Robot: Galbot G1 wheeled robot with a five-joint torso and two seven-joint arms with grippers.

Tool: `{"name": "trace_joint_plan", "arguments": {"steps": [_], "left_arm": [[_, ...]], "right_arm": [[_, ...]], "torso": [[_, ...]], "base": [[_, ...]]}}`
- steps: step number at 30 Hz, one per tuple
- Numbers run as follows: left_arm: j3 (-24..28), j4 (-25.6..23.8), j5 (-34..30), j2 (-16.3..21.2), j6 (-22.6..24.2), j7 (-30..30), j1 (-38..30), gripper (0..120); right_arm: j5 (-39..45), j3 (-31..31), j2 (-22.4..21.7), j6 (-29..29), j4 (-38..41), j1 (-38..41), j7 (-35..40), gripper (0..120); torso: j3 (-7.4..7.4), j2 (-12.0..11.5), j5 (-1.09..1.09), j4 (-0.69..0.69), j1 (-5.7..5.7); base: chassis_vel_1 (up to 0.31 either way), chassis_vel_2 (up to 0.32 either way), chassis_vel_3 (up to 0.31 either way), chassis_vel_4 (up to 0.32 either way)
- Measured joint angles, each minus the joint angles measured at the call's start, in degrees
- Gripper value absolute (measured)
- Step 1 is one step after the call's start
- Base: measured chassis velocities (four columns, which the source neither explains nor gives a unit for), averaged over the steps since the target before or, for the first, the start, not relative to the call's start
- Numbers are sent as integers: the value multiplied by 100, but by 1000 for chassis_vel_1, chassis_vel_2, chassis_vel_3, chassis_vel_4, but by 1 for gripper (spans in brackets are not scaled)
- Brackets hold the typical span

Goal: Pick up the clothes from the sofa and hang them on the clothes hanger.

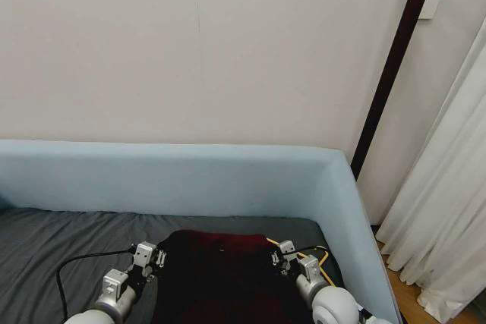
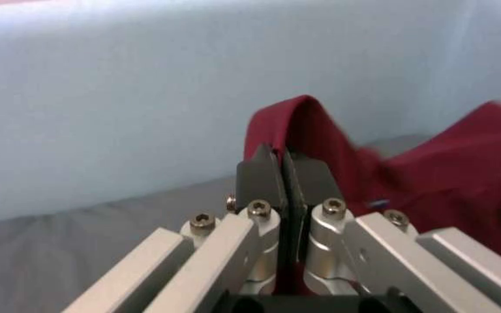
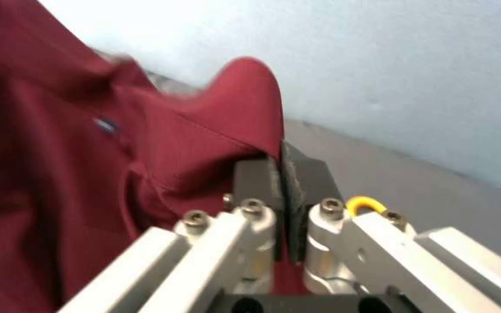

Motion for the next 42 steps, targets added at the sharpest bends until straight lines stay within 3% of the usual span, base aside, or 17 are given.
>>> {"name": "trace_joint_plan", "arguments": {"steps": [4,7,8,10,12,14,19,20,24,33,42], "left_arm": [[149,79,232,-277,26,11,9,0],[179,141,409,-465,276,-153,32,0],[174,148,420,-513,319,-196,35,0],[173,148,421,-518,322,-199,36,0],[141,146,428,-598,357,-244,54,0],[120,125,443,-615,364,-248,78,0],[43,63,520,-610,364,-247,159,0],[43,63,520,-610,364,-247,159,0],[16,55,532,-578,343,-262,171,0],[-41,67,535,-540,268,-311,164,0],[-23,77,533,-415,223,-318,84,0]], "right_arm": [[115,112,46,-567,90,0,404,19],[767,327,28,-2156,301,28,1479,34],[1040,417,14,-2449,319,41,1610,39],[1079,433,11,-2492,319,42,1622,39],[1219,620,-16,-2727,213,62,1556,52],[1164,713,-17,-2743,65,109,1463,55],[476,899,57,-2790,-688,374,1036,77],[476,899,57,-2790,-688,374,1036,77],[-78,888,129,-3156,-1051,423,801,94],[-1471,1071,219,-3319,-1745,384,-572,100],[-1412,1413,504,-3319,-2364,560,-627,100]], "torso": [[0,0,1,1,0],[0,0,0,0,0],[0,0,1,0,0],[0,0,1,0,0],[0,0,1,0,0],[0,0,1,-1,0],[0,0,1,0,0],[0,0,1,0,0],[0,0,1,0,0],[0,0,0,0,0],[0,0,1,1,0]], "base": [[0,0,0,0],[0,0,0,0],[0,0,0,0],[0,0,0,0],[0,0,0,0],[0,0,0,0],[0,0,0,0],[0,0,0,0],[0,0,0,0],[0,0,0,0],[0,0,0,0]]}}
